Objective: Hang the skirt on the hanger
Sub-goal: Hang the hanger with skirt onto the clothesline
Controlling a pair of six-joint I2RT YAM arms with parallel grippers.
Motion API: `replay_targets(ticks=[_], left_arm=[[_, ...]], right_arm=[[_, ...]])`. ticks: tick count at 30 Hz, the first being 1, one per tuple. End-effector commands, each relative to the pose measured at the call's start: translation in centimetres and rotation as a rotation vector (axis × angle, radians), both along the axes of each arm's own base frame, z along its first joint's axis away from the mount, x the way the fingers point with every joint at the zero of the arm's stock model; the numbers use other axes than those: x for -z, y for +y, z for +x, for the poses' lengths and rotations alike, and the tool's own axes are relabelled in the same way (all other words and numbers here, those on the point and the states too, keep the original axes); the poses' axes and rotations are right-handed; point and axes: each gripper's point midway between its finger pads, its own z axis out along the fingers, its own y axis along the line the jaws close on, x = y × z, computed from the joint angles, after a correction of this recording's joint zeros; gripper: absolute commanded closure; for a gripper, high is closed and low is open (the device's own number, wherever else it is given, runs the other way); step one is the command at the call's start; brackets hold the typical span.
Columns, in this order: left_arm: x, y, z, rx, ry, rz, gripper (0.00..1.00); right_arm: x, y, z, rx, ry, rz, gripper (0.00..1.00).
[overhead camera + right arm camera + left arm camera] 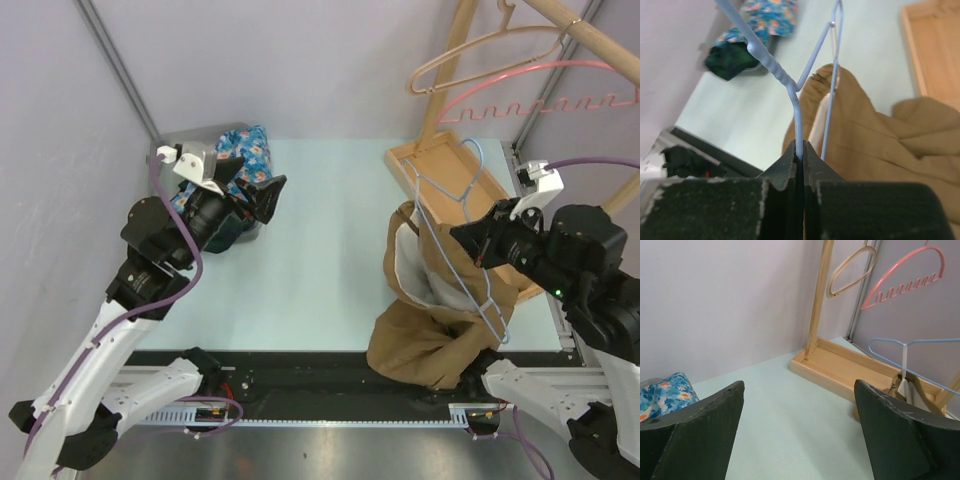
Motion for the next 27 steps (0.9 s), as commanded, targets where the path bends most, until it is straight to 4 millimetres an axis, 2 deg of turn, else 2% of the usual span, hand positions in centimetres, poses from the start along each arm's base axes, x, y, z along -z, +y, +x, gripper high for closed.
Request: replay_targets(ticks=[1, 6, 8, 9, 11, 13, 14, 17, 18, 20, 21, 22, 24, 27], left_arm=[[-0.2, -0.7, -0.2, 0.042, -0.010, -0.019, 0.06], [0.2, -1.4, 0.0, 0.064, 0.008, -0.021, 0.06], [0.3, -1.7, -0.2, 0.084, 0.007, -0.016, 0.06], [0.4, -1.9, -0.2, 0.094, 0.002, -0.007, 0.06], [0.3, -1.9, -0.3, 0.097, -0.006, -0.008, 0.06], [0.2, -1.8, -0.3, 0.092, -0.015, -0.001, 0.06], [0.3, -1.8, -0.3, 0.091, -0.015, 0.002, 0.06], [0.1, -1.7, -0.3, 0.088, -0.021, 0.005, 0.06], [0.1, -1.8, -0.3, 0.090, -0.021, 0.007, 0.06], [0.0, -1.8, -0.3, 0.093, -0.024, 0.004, 0.06], [0.0, -1.9, -0.2, 0.096, -0.022, 0.004, 0.06], [-0.1, -2.0, -0.2, 0.101, -0.022, 0.006, 0.06], [-0.3, -2.1, -0.2, 0.106, -0.022, 0.001, 0.06], [-0.4, -2.4, 0.0, 0.111, -0.022, 0.001, 0.06]], right_arm=[[-2.1, -4.3, 1.1, 0.313, -0.056, 0.186, 1.00], [-2.6, -8.4, 2.0, 0.569, -0.096, 0.244, 1.00], [-2.3, -9.3, 2.8, 0.645, -0.098, 0.205, 1.00], [-2.0, -10.9, 3.1, 0.739, -0.104, 0.173, 1.00], [-1.9, -11.3, 4.3, 0.801, -0.103, 0.122, 1.00], [-2.9, -12.3, 5.0, 0.882, -0.128, 0.107, 1.00], [-3.0, -12.5, 5.9, 0.930, -0.131, 0.071, 1.00], [-5.3, -13.6, 6.9, 1.034, -0.195, 0.071, 1.00], [-6.0, -13.5, 7.9, 1.059, -0.217, 0.058, 1.00], [-7.7, -14.9, 8.0, 1.160, -0.257, 0.033, 1.00], [-8.1, -14.9, 9.1, 1.198, -0.267, 0.023, 1.00], [-9.0, -15.5, 8.9, 1.226, -0.283, 0.008, 1.00], [-9.6, -16.6, 9.4, 1.299, -0.301, 0.009, 1.00], [-10.2, -18.4, 9.0, 1.400, -0.331, 0.004, 1.00]])
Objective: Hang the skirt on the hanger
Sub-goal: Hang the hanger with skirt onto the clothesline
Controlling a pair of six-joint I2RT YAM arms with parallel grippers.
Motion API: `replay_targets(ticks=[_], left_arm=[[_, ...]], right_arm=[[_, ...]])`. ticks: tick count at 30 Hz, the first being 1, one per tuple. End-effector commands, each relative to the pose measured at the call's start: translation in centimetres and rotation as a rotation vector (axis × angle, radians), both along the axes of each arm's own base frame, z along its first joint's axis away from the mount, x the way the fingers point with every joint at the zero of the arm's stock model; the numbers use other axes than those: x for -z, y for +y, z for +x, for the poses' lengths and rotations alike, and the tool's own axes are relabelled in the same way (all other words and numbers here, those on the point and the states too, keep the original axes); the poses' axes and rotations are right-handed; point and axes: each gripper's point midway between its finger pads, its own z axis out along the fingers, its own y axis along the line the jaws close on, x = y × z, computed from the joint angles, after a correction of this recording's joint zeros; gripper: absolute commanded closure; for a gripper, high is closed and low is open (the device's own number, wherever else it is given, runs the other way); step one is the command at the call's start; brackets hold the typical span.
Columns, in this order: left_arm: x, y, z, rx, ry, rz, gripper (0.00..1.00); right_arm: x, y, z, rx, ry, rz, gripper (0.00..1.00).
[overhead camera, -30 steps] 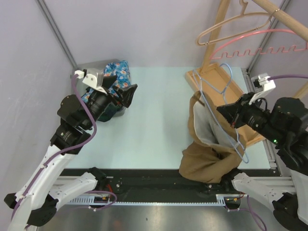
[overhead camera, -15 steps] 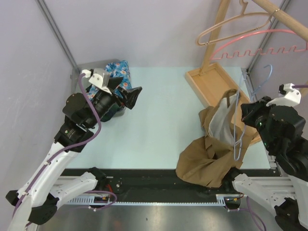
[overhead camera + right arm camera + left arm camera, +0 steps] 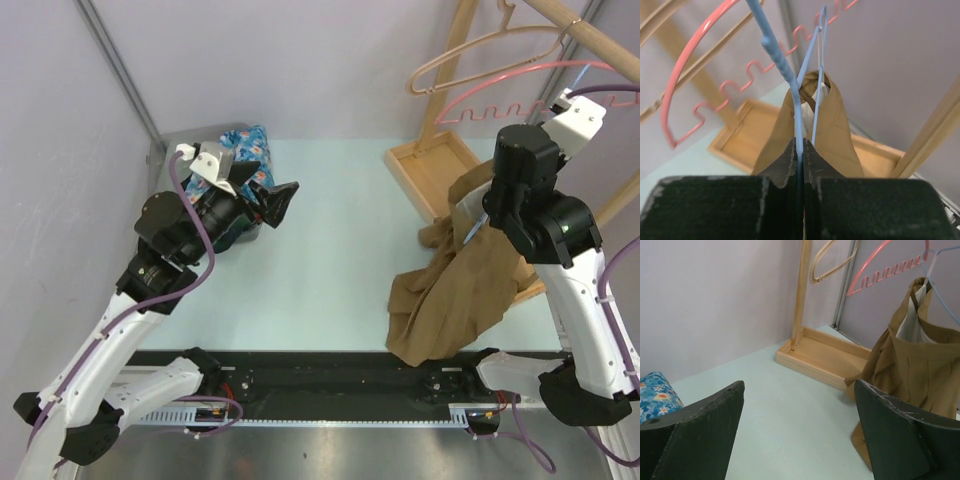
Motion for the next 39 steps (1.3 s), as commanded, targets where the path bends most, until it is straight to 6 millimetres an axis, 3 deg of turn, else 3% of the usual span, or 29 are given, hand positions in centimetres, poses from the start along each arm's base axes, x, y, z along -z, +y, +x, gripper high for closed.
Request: replay_targets(ticks=[1, 10, 15, 16, 17, 19, 20, 23, 32, 37, 39], left_arm=[[-1.9, -0.5, -0.1, 0.028, -0.050, -0.023, 0.06], [-2.0, -1.5, 0.5, 0.053, -0.045, -0.029, 0.06], [-1.8, -1.7, 0.5, 0.063, -0.039, -0.031, 0.06], [-1.8, -1.7, 0.5, 0.062, -0.038, -0.032, 0.06], [-1.7, -1.8, 0.5, 0.063, -0.036, -0.032, 0.06], [-1.6, -1.8, 0.5, 0.065, -0.031, -0.031, 0.06], [-1.6, -1.8, 0.5, 0.066, -0.030, -0.032, 0.06], [-1.4, -1.9, 0.5, 0.069, -0.023, -0.031, 0.06], [-1.0, -2.0, 0.4, 0.076, -0.013, -0.041, 0.06], [-0.8, -2.1, 0.4, 0.083, -0.007, -0.043, 0.06], [-0.8, -2.0, 0.4, 0.079, -0.007, -0.045, 0.06]], right_arm=[[-6.2, -5.4, -3.0, 0.275, -0.244, 0.054, 1.00], [-7.3, -9.3, -4.0, 0.419, -0.282, 0.043, 1.00], [-4.9, -10.7, -3.1, 0.411, -0.264, 0.089, 1.00], [-3.8, -10.5, -1.9, 0.357, -0.243, 0.108, 1.00], [-2.8, -12.5, -2.6, 0.408, -0.220, 0.115, 1.00], [-1.3, -12.8, -0.8, 0.319, -0.194, 0.168, 1.00], [-0.8, -14.2, -1.1, 0.344, -0.189, 0.186, 1.00], [0.5, -15.2, 0.0, 0.292, -0.158, 0.237, 1.00], [2.6, -14.2, 0.9, 0.211, -0.081, 0.253, 1.00], [4.0, -12.3, 0.8, 0.190, -0.025, 0.231, 0.99], [3.8, -12.0, 0.2, 0.206, -0.031, 0.217, 0.82]])
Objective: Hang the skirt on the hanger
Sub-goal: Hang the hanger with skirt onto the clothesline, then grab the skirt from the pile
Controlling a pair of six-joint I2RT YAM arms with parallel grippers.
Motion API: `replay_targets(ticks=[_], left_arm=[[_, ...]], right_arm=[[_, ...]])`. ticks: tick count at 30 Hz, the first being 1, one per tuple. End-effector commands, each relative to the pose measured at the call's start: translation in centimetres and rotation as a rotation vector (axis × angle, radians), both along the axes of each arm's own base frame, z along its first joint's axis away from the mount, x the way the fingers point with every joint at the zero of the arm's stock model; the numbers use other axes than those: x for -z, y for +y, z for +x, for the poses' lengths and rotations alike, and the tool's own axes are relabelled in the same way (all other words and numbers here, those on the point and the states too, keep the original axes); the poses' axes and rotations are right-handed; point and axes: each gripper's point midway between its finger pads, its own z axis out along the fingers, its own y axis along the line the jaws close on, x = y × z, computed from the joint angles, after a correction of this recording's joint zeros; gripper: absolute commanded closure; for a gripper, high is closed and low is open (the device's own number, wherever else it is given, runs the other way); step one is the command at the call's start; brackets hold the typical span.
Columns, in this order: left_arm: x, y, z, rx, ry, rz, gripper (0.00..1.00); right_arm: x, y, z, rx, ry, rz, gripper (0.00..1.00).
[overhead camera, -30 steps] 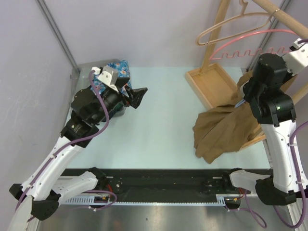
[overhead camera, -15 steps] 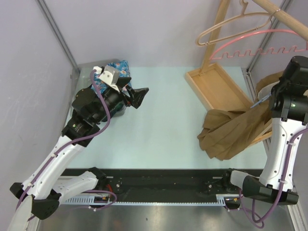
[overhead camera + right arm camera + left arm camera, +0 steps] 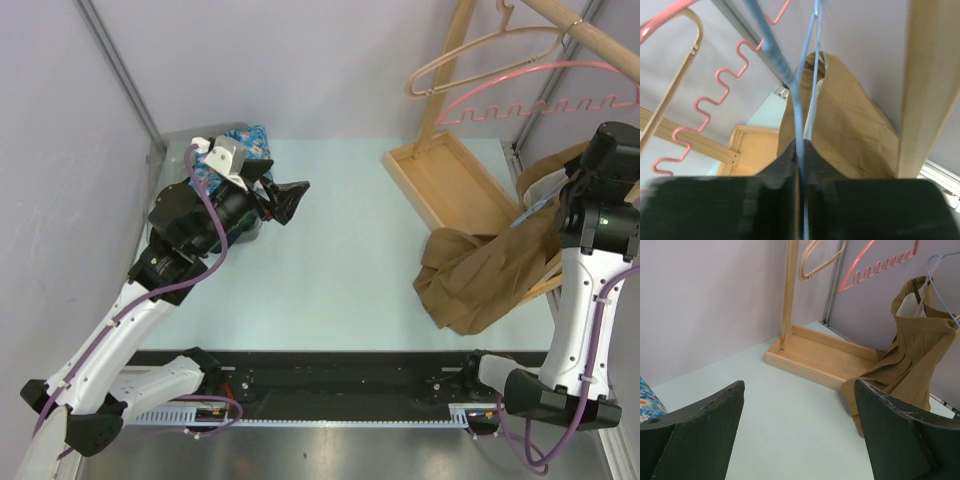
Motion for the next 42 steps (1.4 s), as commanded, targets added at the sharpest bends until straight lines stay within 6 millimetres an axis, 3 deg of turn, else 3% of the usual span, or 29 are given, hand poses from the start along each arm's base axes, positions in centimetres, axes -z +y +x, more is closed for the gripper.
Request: replay_targets(ticks=[1, 2, 3, 9, 14, 16, 17, 18, 21, 22, 24, 25, 27, 28, 29, 30, 31, 32, 35, 38, 42], left_arm=[[-1.5, -0.1, -0.5, 0.017, -0.026, -0.046, 0.06], [-1.4, 0.0, -0.5, 0.009, -0.022, -0.049, 0.06], [-1.2, 0.1, -0.2, -0.002, -0.016, -0.050, 0.05], [-0.3, 0.4, 0.4, -0.039, 0.025, -0.045, 0.00], [0.7, 1.2, 1.1, -0.100, 0.058, -0.026, 0.00], [1.4, 2.1, 2.1, -0.172, 0.092, -0.021, 0.00], [1.8, 2.5, 2.4, -0.197, 0.111, -0.018, 0.00], [2.3, 3.1, 3.0, -0.236, 0.135, -0.023, 0.00], [4.4, 5.4, 4.9, -0.346, 0.226, -0.033, 0.00], [5.2, 5.8, 5.2, -0.361, 0.243, -0.037, 0.00], [5.9, 7.4, 6.0, -0.417, 0.268, -0.070, 0.00], [6.6, 7.9, 6.3, -0.430, 0.281, -0.072, 0.00], [7.8, 9.5, 7.2, -0.492, 0.316, -0.081, 0.00], [9.1, 10.0, 7.5, -0.512, 0.342, -0.069, 0.00], [10.0, 10.4, 7.8, -0.531, 0.360, -0.062, 0.01], [10.8, 11.2, 8.1, -0.568, 0.376, -0.054, 0.02], [12.3, 11.6, 8.1, -0.584, 0.401, -0.036, 0.03], [13.0, 11.9, 8.2, -0.602, 0.410, -0.026, 0.05], [16.1, 13.6, 8.2, -0.690, 0.468, 0.011, 0.08], [19.4, 15.1, 7.7, -0.778, 0.528, 0.041, 0.12], [24.6, 16.1, 6.7, -0.845, 0.629, 0.076, 0.13]], right_arm=[[0.9, 1.2, -1.1, 0.012, 0.038, -0.008, 0.73], [0.5, 1.3, -1.4, 0.016, 0.031, -0.012, 0.56], [-0.5, 1.4, -1.9, 0.023, 0.014, -0.018, 0.50], [-5.5, 2.2, -4.8, 0.025, -0.111, -0.042, 0.25], [-9.2, 3.1, -7.6, 0.014, -0.221, -0.076, 0.16], [-11.7, 3.1, -9.7, 0.011, -0.324, -0.132, 0.15], [-11.3, 3.8, -8.9, -0.048, -0.329, -0.162, 0.14], [-14.5, 4.6, -10.6, -0.084, -0.476, -0.211, 0.13], [-17.6, 8.5, -9.7, -0.328, -0.546, -0.310, 0.12], [-17.0, 9.5, -6.6, -0.404, -0.488, -0.309, 0.15], [-17.4, 13.2, -4.8, -0.620, -0.467, -0.323, 0.18], [-16.2, 14.7, -2.3, -0.699, -0.432, -0.301, 0.20], [-14.7, 18.0, -0.3, -0.830, -0.396, -0.331, 0.20], [-13.7, 21.8, 0.5, -0.935, -0.378, -0.325, 0.19], [-12.8, 22.8, 1.3, -0.916, -0.342, -0.343, 0.19], [-12.1, 24.1, 1.9, -0.928, -0.297, -0.426, 0.18], [-11.0, 28.3, 1.4, -1.020, -0.281, -0.444, 0.17], [-9.2, 29.4, 3.1, -0.987, -0.203, -0.475, 0.16], [-5.6, 34.4, 4.5, -1.101, -0.123, -0.480, 0.16], [-2.5, 37.5, 5.4, -1.199, -0.099, -0.427, 0.16], [1.0, 40.1, 6.1, -1.295, -0.038, -0.363, 0.16]])
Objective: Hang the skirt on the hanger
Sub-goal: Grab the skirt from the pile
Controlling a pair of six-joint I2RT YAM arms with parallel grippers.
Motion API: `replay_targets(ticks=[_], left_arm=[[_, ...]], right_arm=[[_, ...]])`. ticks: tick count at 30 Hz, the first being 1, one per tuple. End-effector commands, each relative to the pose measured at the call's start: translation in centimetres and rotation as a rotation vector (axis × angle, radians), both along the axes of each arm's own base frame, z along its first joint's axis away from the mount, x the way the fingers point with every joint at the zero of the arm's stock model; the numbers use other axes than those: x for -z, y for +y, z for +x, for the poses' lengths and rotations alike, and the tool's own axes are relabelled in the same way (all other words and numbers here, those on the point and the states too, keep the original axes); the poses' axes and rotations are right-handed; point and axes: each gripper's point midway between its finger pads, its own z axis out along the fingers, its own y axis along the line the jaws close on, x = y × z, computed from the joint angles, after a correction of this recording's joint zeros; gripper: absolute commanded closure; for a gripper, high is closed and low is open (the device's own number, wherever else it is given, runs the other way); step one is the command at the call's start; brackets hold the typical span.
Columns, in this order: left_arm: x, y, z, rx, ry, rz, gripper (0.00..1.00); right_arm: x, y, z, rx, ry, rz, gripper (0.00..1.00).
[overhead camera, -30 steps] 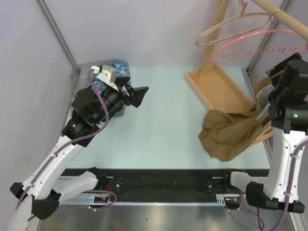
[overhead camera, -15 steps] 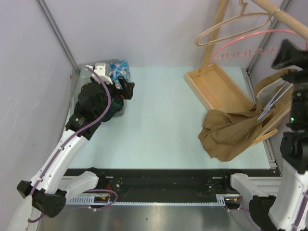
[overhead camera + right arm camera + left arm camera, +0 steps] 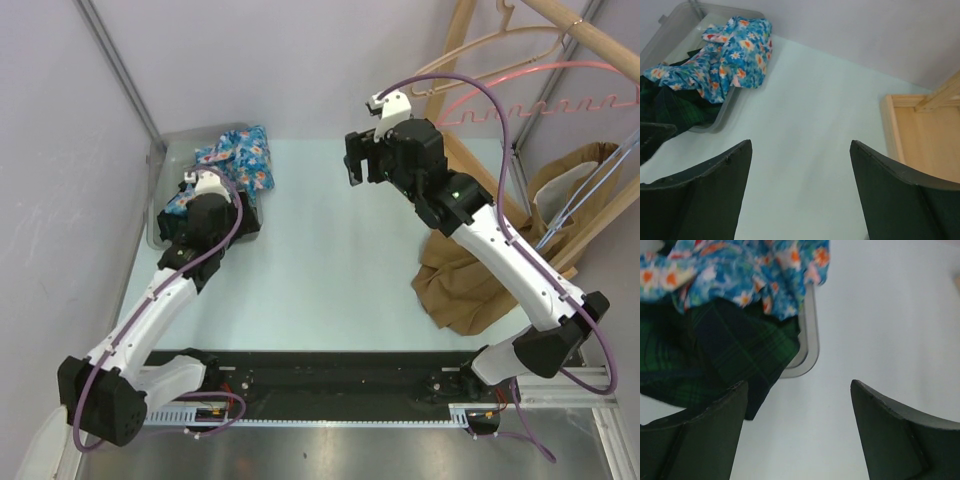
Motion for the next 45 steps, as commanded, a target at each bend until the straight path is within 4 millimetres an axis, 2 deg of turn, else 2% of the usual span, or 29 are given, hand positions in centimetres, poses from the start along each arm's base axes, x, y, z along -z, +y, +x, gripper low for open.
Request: replay_targets(ticks=[1, 3, 5, 8, 12, 13, 15, 16, 17, 19, 20, 21, 23, 33, 35, 36, 37, 39, 41, 44, 45], left_arm=[[4.4, 2.2, -0.6, -0.139, 0.092, 0.010, 0.14], [5.8, 2.2, -0.7, -0.153, 0.127, 0.009, 0.14], [7.1, 2.4, -0.6, -0.175, 0.161, 0.012, 0.14], [8.3, 2.6, -0.1, -0.199, 0.183, 0.015, 0.15], [9.4, 2.5, 1.0, -0.216, 0.211, 0.016, 0.17], [9.5, 2.4, 1.1, -0.218, 0.216, 0.014, 0.29], [9.2, 2.2, 1.8, -0.219, 0.214, 0.012, 0.43], [8.8, 2.2, 1.9, -0.220, 0.206, 0.010, 0.66], [8.4, 2.3, 1.9, -0.222, 0.204, 0.011, 0.78], [6.0, 2.3, 2.3, -0.229, 0.154, -0.011, 0.93], [5.2, 2.4, 2.2, -0.231, 0.143, -0.013, 0.95], [3.1, 2.4, 2.2, -0.231, 0.097, -0.032, 0.99], [1.3, 2.5, 2.0, -0.231, 0.062, -0.039, 1.00], [-12.3, 3.4, 1.9, -0.279, -0.217, -0.153, 1.00], [-14.0, 3.8, 1.9, -0.295, -0.254, -0.160, 1.00], [-15.9, 4.0, 1.8, -0.304, -0.291, -0.175, 1.00], [-16.6, 4.1, 1.7, -0.312, -0.303, -0.181, 1.00], [-19.3, 5.0, 1.2, -0.356, -0.365, -0.203, 1.00], [-20.8, 5.8, 0.9, -0.406, -0.406, -0.224, 1.00], [-25.0, 7.6, 0.3, -0.507, -0.510, -0.263, 1.00], [-25.6, 7.8, 0.6, -0.524, -0.524, -0.261, 1.00]], right_arm=[[-2.4, 1.2, -0.6, -0.073, -0.032, 0.107, 0.16], [-0.9, 1.5, 0.0, -0.078, 0.004, 0.095, 0.16], [-0.2, 1.7, 0.2, -0.100, 0.032, 0.106, 0.16], [0.4, 1.7, 0.5, -0.111, 0.050, 0.111, 0.16], [1.0, 0.7, 1.1, -0.094, 0.070, 0.120, 0.17], [1.0, 0.5, 1.2, -0.089, 0.073, 0.123, 0.17], [1.1, 0.0, 1.4, -0.076, 0.076, 0.124, 0.17], [1.1, -0.5, 1.5, -0.063, 0.076, 0.126, 0.17], [1.2, -0.7, 1.6, -0.054, 0.079, 0.128, 0.17], [1.1, -1.3, 1.8, -0.040, 0.080, 0.136, 0.18], [1.0, -1.5, 1.7, -0.039, 0.077, 0.138, 0.18], [1.0, -1.6, 1.8, -0.038, 0.076, 0.139, 0.18], [1.2, -1.8, 1.8, -0.032, 0.079, 0.139, 0.18], [1.7, -1.7, 1.9, -0.033, 0.093, 0.148, 0.19], [1.5, -1.8, 1.9, -0.032, 0.088, 0.153, 0.19], [1.4, -1.8, 1.8, -0.032, 0.087, 0.156, 0.19], [1.4, -1.7, 1.8, -0.033, 0.085, 0.157, 0.19], [1.3, -1.8, 1.8, -0.030, 0.087, 0.164, 0.19], [1.4, -1.6, 1.6, -0.034, 0.094, 0.170, 0.19], [1.7, -1.4, 1.4, -0.041, 0.106, 0.182, 0.19], [1.7, -1.3, 1.3, -0.042, 0.110, 0.187, 0.20]])
